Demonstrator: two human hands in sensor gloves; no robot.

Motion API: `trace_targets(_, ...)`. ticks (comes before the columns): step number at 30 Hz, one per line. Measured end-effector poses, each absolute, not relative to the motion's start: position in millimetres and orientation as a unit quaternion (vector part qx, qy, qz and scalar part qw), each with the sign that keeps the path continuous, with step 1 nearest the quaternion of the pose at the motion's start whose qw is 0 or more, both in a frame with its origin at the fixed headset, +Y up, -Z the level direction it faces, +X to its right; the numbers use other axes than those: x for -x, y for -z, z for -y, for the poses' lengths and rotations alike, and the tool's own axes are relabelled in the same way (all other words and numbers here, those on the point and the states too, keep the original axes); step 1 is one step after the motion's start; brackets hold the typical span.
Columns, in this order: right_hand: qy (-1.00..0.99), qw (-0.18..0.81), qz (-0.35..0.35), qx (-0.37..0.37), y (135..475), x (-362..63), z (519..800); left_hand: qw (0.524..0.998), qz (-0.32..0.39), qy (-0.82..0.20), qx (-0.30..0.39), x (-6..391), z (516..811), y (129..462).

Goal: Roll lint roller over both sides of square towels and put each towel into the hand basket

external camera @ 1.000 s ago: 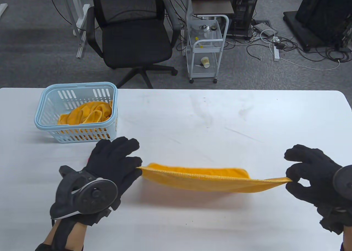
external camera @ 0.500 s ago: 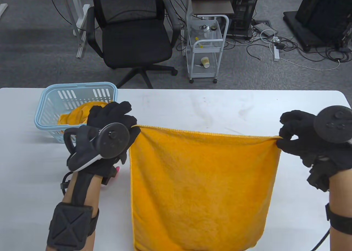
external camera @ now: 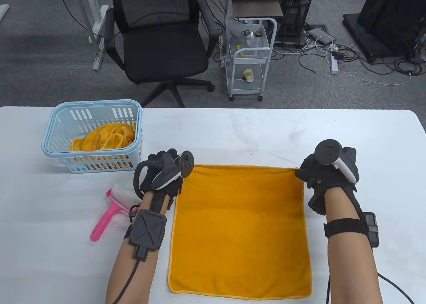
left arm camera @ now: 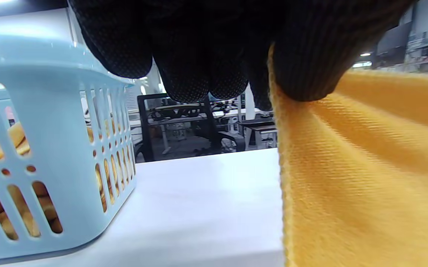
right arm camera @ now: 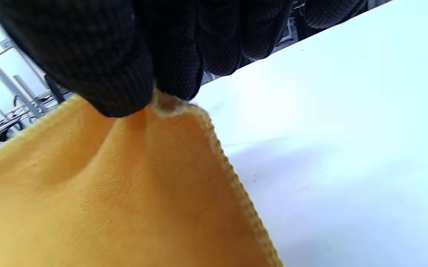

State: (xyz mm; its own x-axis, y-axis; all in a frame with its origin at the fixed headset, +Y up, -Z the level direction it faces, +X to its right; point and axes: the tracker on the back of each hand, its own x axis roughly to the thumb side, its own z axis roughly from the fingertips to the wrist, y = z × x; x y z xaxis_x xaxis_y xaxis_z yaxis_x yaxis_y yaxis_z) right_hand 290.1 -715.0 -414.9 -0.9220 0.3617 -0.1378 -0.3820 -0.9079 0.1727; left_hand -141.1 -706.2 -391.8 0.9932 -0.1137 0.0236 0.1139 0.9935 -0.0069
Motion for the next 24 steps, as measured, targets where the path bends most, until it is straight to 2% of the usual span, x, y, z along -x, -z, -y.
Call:
trace_targets(5, -0.982, 0.152, -0.035, 0.105, 429, -282, 743, 0.998, -0.029, 0.061, -0.012, 138, 730, 407)
trace_targets(7, -0.983, 0.135, -0.021, 0.119, 429, -279, 751, 0.998, -0.029, 0.064, 0.003, 135, 738, 409)
trace_targets(12, -0.99, 0.103, -0.027, 0.093, 423, -275, 752, 0.997, -0.006, 0.071, 0.018, 134, 736, 402)
trace_targets(18, -0.996, 0.045, -0.067, 0.036, 398, -280, 738, 0.999, 0.005, 0.045, 0.023, 157, 713, 369)
trace_targets(24, -0.993, 0.013, -0.118, -0.022, 358, -292, 737, 0.995, -0.027, 0.081, 0.054, 218, 705, 327)
